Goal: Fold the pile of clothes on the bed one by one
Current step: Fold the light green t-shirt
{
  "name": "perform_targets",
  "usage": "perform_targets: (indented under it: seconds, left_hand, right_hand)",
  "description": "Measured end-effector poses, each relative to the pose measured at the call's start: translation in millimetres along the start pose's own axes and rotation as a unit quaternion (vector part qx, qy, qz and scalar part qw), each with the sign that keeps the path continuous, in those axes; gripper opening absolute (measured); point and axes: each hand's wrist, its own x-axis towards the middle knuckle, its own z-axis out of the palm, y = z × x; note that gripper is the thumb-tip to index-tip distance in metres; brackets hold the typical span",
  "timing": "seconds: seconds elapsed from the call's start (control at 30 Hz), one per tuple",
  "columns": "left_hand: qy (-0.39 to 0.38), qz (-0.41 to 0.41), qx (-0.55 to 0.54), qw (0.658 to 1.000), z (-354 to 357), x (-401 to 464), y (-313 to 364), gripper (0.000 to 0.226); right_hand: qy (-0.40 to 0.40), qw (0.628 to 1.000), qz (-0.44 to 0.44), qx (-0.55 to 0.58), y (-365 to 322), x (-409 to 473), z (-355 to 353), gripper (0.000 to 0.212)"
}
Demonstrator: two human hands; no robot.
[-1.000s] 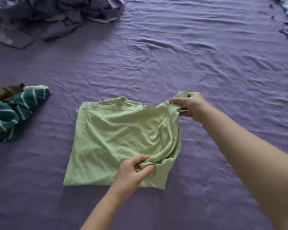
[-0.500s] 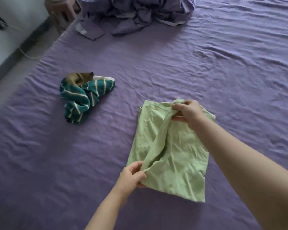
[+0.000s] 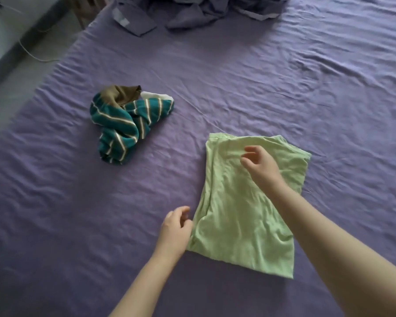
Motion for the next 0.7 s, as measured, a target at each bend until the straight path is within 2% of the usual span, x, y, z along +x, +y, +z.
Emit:
perform_targets:
  seconds: [0.07, 0.13, 0.2, 0.33, 0.4, 0.47, 0.53, 0.57, 0.63, 0.7]
  left_hand:
    - [-0.006, -0.026, -0.033, 0.999, 10.2, 6.0, 14.5, 0.063]
    - [-0.018, -0.027, 0.038, 0.999, 24.9, 8.9, 26.8, 0.085]
    - [-0.004, -0.03, 0.099, 0.995, 34.5, 10.2, 32.8, 0.088]
    - [-0.041, -0.062, 0.062, 0.995, 38.4, 14.3, 25.9, 0.066]
    - [-0.069, -0.072, 0.007, 0.995, 36.9, 11.7, 17.6, 0.052]
    - [-0.069, -0.08, -0.061, 0.992, 34.5, 2.1, 11.4, 0.042]
    - [-0.054, -0.074, -0.093, 0.992, 32.4, -11.2, 5.5, 0.038]
    - [-0.044, -0.069, -0.1, 0.992, 31.7, -19.2, 3.3, 0.036]
    - [-0.025, -0.06, -0.106, 0.992, 30.3, -38.2, 0.1, 0.031]
    - [-0.01, -0.057, -0.112, 0.992, 28.9, -60.9, 1.6, 0.031]
  right_hand:
    - [0.023, 0.997, -0.022, -0.07, 28.6, -24.7, -14.8, 0.033]
    - [0.045, 0.992, -0.02, -0.12, 59.5, -50.7, -25.6, 0.034]
    - [0.089, 0.986, 0.018, -0.14, 87.6, -75.0, -29.8, 0.04]
    - [0.204, 0.969, 0.135, -0.047, 117.5, -119.2, -20.9, 0.057]
    - [0.209, 0.961, 0.178, 0.017, 122.7, -137.2, -12.7, 0.06]
    - [0.192, 0.958, 0.206, 0.055, 126.2, -153.1, -8.7, 0.047]
    - [0.196, 0.956, 0.205, 0.072, 128.5, -167.4, -9.9, 0.021]
    - [0.207, 0.955, 0.196, 0.078, 130.5, -174.2, -13.2, 0.02]
    - [0.219, 0.955, 0.183, 0.084, 134.2, -188.7, -22.2, 0.033]
    - [0.217, 0.957, 0.176, 0.079, 135.8, -203.9, -32.6, 0.034]
